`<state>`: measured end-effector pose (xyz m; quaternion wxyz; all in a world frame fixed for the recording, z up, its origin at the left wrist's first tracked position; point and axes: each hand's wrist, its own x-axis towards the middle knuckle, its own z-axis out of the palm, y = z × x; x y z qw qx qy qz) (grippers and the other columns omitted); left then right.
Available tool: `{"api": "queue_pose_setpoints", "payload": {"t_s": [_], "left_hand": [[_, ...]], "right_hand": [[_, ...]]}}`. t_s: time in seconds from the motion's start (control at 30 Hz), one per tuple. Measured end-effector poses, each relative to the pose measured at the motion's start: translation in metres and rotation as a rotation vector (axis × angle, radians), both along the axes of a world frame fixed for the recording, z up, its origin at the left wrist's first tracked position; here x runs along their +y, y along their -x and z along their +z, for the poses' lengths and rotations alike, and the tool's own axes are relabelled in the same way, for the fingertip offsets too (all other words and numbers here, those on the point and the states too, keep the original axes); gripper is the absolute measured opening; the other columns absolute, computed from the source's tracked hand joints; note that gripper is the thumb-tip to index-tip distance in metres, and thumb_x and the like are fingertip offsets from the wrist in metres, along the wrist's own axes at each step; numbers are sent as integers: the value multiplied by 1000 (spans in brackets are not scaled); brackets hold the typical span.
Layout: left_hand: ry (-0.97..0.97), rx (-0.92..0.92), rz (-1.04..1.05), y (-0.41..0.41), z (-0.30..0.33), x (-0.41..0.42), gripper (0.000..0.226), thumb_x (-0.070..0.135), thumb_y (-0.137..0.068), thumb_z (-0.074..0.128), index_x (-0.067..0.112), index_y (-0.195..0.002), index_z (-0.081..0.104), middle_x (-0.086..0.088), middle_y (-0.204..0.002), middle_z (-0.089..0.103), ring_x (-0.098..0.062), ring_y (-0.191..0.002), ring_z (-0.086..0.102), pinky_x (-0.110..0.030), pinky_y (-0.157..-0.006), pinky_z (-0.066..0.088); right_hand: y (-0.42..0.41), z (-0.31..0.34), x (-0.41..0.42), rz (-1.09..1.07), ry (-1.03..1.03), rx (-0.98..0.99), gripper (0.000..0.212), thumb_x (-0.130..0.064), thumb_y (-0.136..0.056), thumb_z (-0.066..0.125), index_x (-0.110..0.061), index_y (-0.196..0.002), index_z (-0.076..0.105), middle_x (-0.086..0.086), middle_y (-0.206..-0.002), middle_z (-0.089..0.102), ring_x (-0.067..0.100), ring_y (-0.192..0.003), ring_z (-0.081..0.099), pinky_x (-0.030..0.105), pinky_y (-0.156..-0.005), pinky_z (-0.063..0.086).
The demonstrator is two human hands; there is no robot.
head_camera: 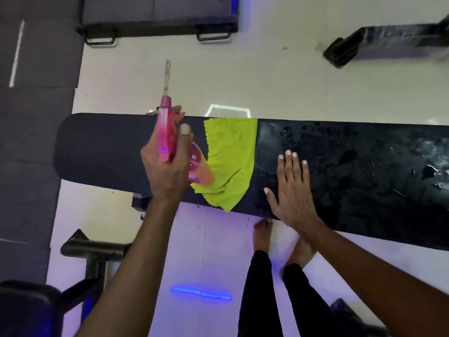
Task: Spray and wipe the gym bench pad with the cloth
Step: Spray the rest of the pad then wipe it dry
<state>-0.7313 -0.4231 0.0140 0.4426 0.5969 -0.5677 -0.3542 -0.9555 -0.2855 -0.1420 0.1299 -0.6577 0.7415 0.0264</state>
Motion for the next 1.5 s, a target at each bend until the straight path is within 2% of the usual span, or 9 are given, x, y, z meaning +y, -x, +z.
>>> {"api": "queue_pose_setpoints", "payload": {"t_s": [0.3, 0.47, 0.63, 0.83, 0.93, 1.0, 1.13, 1.3, 1.5], "left_hand": [[-25, -66, 109, -52, -21, -33, 53, 43, -99, 65, -7, -114, 68, -18, -77, 67, -36, -73, 67, -54, -76, 59], [-101, -74, 44, -63, -22, -40, 56, 43, -92, 76, 2, -129, 66, -12, -89, 75, -30, -86, 75, -49, -89, 61], [-59, -143, 9, -65, -23, -37, 57, 43, -87, 79, 23, -138, 62, 14, -88, 67, 2, -81, 64, -16, -85, 53], [-109, -145, 93, -72, -43, -2, 88, 34, -81, 89, 13, -153, 43, -5, -144, 55, -18, -136, 55, -39, -110, 50], [-139, -158, 193, -63, -59, 34, 84, 32, -80, 90, 12, -148, 44, -2, -139, 50, -16, -131, 52, -38, -101, 53], [-178, -163, 179, -53, -72, 52, 68, 27, -82, 88, 11, -137, 51, -3, -128, 51, -16, -120, 55, -43, -95, 55], [-253, -198, 5, -21, -94, 67, 46, 23, -87, 84, 12, -125, 62, -5, -116, 57, -18, -107, 60, -45, -91, 56], [-277, -307, -321, 31, -102, 43, 37, 13, -92, 75, 13, -128, 69, -8, -124, 62, -26, -113, 62, -46, -95, 54], [-195, -714, -845, 103, -100, 2, 69, -8, -88, 60, 28, -147, 59, -11, -152, 49, -33, -139, 42, -45, -109, 44]], "right_hand": [[-37, -2, -25, 71, -46, 12, 84, -48, -104, 31, 6, -165, 9, 28, -175, 6, 41, -164, 7, 60, -133, 10], [-47, 6, -27, -5, -8, -76, 81, -46, -105, 34, 6, -164, 18, 27, -174, 12, 40, -164, 11, 60, -132, 11], [-56, 9, -32, -91, 68, -155, 60, -42, -106, 44, 4, -143, 52, 26, -170, 29, 42, -161, 24, 62, -130, 17], [-73, 14, -44, -129, 32, -162, 38, -25, -104, 55, 5, -127, 62, 26, -164, 41, 38, -159, 30, 57, -131, 18], [-81, 22, -44, -184, 98, -240, 24, -12, -100, 59, 3, -117, 65, 26, -143, 62, 39, -144, 52, 57, -125, 31], [-85, 31, -42, -250, 211, -331, 12, -3, -93, 67, 2, -103, 64, 23, -102, 72, 43, -105, 70, 54, -101, 48], [-81, 44, -37, -410, 169, -451, 14, -8, -97, 66, -2, -108, 60, 17, -69, 62, 44, -67, 66, 38, -61, 38], [-61, 57, -29, -566, 207, -564, 16, -7, -94, 66, -6, -110, 61, 15, -82, 72, 42, -73, 69, 42, -67, 50], [-12, 73, -9, -601, 227, -608, 16, -5, -88, 66, -11, -102, 65, 3, -67, 58, 32, -58, 54, 42, -63, 50]]}}
